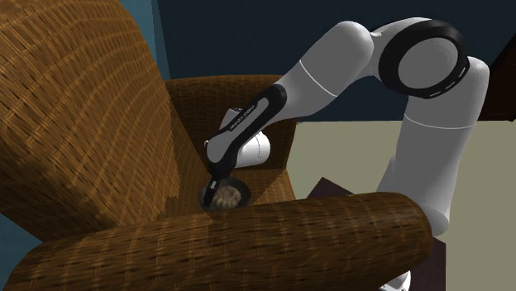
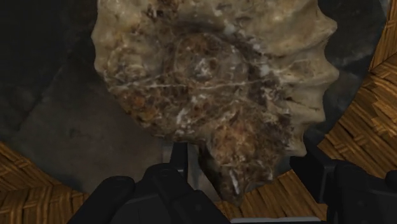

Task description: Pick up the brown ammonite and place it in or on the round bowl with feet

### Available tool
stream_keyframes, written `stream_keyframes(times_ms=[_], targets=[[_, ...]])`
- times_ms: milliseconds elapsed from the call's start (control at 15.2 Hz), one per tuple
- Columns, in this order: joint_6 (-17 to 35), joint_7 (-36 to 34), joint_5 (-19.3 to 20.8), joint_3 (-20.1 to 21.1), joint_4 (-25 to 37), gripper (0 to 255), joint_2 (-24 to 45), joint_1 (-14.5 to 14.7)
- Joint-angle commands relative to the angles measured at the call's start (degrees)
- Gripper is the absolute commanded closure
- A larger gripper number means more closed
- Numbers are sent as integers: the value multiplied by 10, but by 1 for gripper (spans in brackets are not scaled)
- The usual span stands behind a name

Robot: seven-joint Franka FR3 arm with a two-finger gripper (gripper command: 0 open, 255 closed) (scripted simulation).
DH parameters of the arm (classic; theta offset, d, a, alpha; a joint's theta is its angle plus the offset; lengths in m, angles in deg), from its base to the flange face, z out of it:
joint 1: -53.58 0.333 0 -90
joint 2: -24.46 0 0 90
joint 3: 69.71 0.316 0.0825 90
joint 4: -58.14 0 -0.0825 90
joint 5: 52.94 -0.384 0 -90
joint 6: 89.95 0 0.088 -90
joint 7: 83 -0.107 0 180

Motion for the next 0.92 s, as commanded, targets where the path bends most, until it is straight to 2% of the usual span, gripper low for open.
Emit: stream_keyframes(times_ms=[0, 858], targets=[[-11, -11, 10, -4, -2, 255, -14, 2], [-97, -82, 72, -22, 0, 255, -103, 6]])
